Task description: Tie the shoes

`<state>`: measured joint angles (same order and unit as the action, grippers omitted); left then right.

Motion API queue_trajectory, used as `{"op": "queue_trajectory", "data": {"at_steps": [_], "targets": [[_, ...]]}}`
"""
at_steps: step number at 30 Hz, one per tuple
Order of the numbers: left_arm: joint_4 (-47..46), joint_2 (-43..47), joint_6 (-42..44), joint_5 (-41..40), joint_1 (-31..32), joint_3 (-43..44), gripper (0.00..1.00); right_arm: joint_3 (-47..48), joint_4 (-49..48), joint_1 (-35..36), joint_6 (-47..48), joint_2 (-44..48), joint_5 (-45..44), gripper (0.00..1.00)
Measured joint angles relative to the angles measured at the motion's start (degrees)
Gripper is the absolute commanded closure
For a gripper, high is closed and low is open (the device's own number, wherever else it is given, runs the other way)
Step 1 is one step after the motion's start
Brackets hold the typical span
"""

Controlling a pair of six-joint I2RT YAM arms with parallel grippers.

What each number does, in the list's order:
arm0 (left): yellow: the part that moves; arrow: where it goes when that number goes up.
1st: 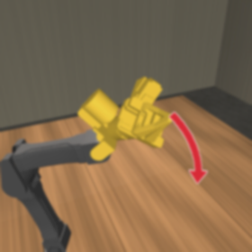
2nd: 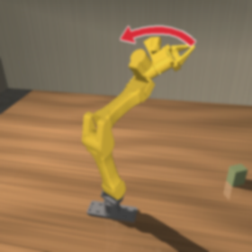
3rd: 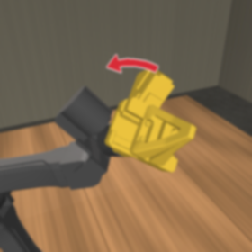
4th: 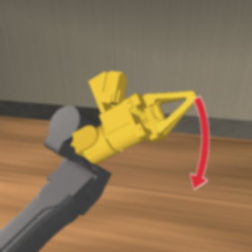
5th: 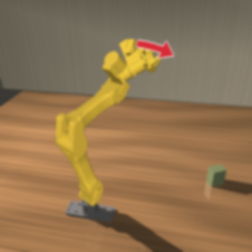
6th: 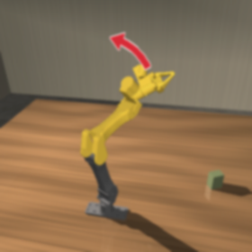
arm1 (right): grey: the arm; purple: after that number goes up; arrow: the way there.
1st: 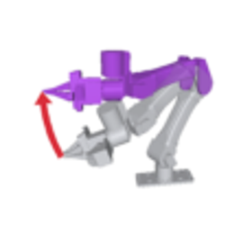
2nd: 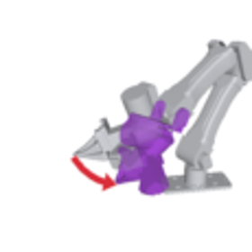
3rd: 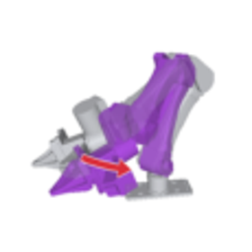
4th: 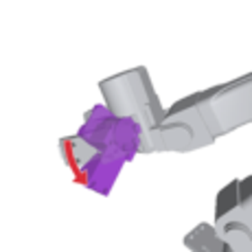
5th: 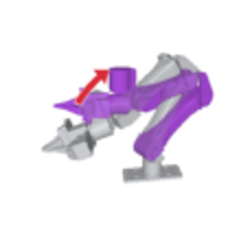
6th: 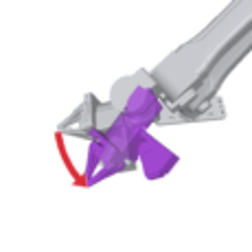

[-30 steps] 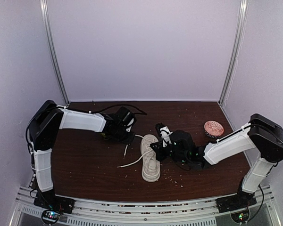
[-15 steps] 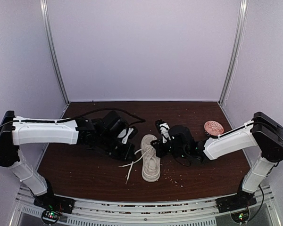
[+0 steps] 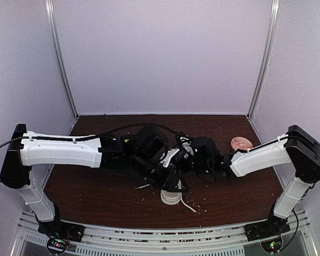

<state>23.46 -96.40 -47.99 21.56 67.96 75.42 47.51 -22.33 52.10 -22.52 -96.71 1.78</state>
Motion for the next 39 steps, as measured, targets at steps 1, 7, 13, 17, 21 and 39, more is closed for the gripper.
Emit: {"op": "queue_trajectory", "data": {"at_steps": [1, 7, 13, 17, 21, 39], "targets": [[1.0, 1.0, 0.5, -0.6, -0.6, -1.2, 0.45, 0.0, 0.0, -0.1, 0.0, 0.0, 0.1, 1.0], [5.1, 7.7, 3.4, -7.8, -8.1, -7.0, 0.45, -0.8, -2.1, -0.7, 0.1, 0.1, 3.0, 1.0], [0.9, 8.8, 4.7, -12.7, -15.0, -7.4, 0.46, -4.5, -7.6, -0.7, 0.1, 0.4, 7.4, 1.0], [-2.2, 3.0, 5.8, -12.8, -15.6, -3.1, 0.47, -5.9, -10.6, -0.7, 0.1, 0.4, 9.6, 1.0], [-4.5, -3.1, 6.2, -11.4, -15.6, 1.1, 0.48, -6.8, -12.2, -0.7, 0.0, 0.4, 10.6, 1.0], [-10.4, -11.1, 3.8, -4.5, -16.3, 3.7, 0.83, -7.4, -13.1, -0.6, 0.3, 0.4, 11.3, 1.0]]}}
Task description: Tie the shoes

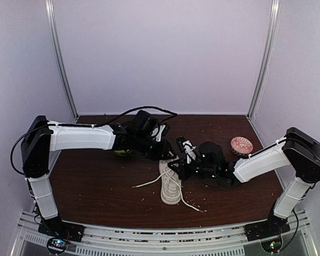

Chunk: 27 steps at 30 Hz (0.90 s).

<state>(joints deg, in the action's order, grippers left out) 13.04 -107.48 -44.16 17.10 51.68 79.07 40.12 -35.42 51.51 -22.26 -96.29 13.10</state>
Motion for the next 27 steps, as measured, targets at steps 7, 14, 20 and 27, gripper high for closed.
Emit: {"op": "queue_trajectory", "data": {"at_steps": [7, 14, 20, 27], "targets": [[-2.5, -0.1, -1.5, 2.2, -0.1, -1.9, 1.0, 0.0, 0.9, 0.0, 0.5, 0.0, -0.5, 0.66], [-2.5, 0.2, -1.4, 0.8, -1.1, -3.8, 1.0, -1.8, 3.1, 0.1, 1.5, 6.2, -2.6, 0.42], [-2.2, 0.5, -1.4, 0.0, -2.0, -5.4, 1.0, -10.6, 2.6, 0.3, -0.2, 13.9, -1.9, 0.48], [-2.3, 1.2, -1.4, -0.1, -2.0, -5.5, 1.0, -18.8, 1.0, 3.3, -5.3, 10.9, 1.7, 0.57]]}}
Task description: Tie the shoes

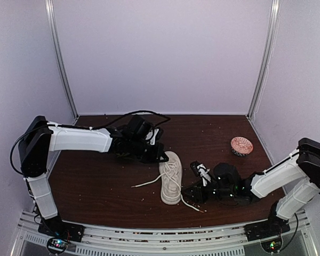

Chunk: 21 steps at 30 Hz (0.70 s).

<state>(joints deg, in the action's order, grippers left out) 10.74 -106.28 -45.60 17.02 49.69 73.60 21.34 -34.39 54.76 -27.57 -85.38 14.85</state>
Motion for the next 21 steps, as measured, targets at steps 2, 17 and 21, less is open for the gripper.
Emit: {"op": "queue_trajectory", "data": {"at_steps": [2, 17, 21], "targets": [[0.0, 0.0, 0.0, -0.1, 0.0, -0.1, 1.0, -0.4, -1.5, 0.8, -1.3, -1.9, 1.2, 0.6], [0.3, 0.0, 0.0, -0.1, 0.0, -0.1, 1.0, 0.4, -4.8, 1.4, -2.0, -4.4, 4.9, 0.7], [0.5, 0.2, 0.0, -0.1, 0.0, -0.2, 1.0, 1.4, -4.9, 1.4, -1.2, -4.4, 4.9, 0.7]]}}
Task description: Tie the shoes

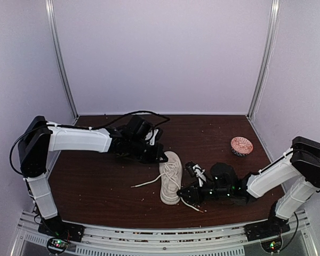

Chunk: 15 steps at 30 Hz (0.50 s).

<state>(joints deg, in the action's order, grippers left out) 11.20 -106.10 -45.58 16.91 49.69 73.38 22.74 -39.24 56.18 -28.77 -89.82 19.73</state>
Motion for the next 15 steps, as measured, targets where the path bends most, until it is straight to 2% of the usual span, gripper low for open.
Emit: {"op": "queue_trajectory", "data": {"at_steps": [3, 7, 11, 15], "targets": [[0.2, 0.6, 0.0, 0.0, 0.0, -0.2, 1.0, 0.6, 0.3, 0.0, 0.4, 0.0, 0.0, 0.77], [0.1, 1.1, 0.0, 0.0, 0.0, -0.6, 1.0, 1.4, 0.5, 0.0, 1.1, -0.2, 0.0, 1.0], [-0.8, 2.4, 0.0, 0.1, 0.0, -2.8, 1.0, 1.6, 0.5, 0.0, 0.3, -0.1, -0.7, 1.0], [-1.4, 4.3, 0.3, 0.8, 0.0, -6.4, 1.0, 1.6, 4.5, 0.0, 0.3, 2.7, -4.4, 1.0]]}}
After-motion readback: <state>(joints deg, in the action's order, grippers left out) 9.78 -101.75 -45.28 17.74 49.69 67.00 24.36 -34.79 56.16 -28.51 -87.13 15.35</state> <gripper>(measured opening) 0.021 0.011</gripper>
